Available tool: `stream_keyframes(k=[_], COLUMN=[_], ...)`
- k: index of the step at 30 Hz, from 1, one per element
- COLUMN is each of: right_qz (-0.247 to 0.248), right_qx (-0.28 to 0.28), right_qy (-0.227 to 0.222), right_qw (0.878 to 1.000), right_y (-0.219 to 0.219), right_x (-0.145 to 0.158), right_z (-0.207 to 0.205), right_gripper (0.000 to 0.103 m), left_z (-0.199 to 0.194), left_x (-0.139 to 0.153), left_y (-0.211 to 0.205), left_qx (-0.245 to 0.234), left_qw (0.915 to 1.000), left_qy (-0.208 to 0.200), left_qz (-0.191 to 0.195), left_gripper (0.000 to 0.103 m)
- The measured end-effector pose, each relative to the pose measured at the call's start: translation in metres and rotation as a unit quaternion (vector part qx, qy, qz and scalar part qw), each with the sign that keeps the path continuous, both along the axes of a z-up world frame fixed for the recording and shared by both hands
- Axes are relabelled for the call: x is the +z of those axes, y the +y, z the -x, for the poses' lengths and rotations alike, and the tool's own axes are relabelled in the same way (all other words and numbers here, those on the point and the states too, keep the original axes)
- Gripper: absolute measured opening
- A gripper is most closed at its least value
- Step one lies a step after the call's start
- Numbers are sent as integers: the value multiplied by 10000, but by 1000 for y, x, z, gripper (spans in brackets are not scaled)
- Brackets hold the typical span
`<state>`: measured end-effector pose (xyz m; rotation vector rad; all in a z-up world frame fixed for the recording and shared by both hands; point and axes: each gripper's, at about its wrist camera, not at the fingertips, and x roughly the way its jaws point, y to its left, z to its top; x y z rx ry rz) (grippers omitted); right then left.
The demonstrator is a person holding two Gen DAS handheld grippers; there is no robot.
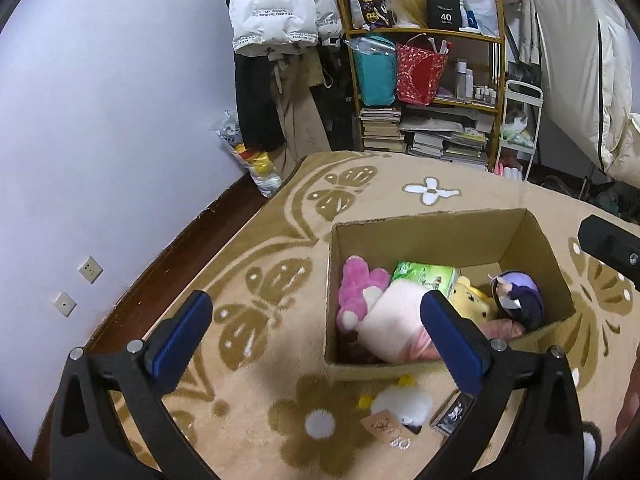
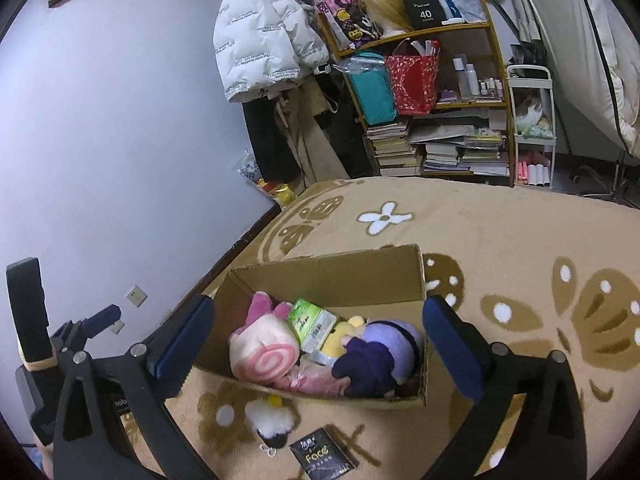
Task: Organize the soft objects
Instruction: 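Lower both held items into the box and open both grippers, then withdraw both grippers and approach the white fluffy plush and black tissue pack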
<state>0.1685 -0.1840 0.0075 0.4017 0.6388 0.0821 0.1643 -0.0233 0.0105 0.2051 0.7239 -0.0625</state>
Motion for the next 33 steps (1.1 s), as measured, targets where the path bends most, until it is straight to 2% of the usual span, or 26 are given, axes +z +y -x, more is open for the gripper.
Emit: stream_keyframes(k=[9, 16, 25, 33], right_qz=[270, 681, 719, 635], right_qx=[52, 180, 328, 382], right_qy=[64, 77, 376, 709], right_qw=[9996, 9975, 9962, 9947], right_y=[12, 29, 44, 49], right_x=[-4, -15, -47, -81], right_z=[24, 45, 55, 54], right_gripper=[103, 103, 103, 103], left_z=[16, 25, 17, 12], left_x=[-11, -24, -51, -76], left_y=[14, 22, 26, 20], left_qx=[35, -12, 77, -10], left_qw=[9990, 9976, 9931, 9884], left_qy=[385, 592, 1050, 1447], left_qz=[245, 353, 519, 466], left_gripper=[103, 103, 103, 103])
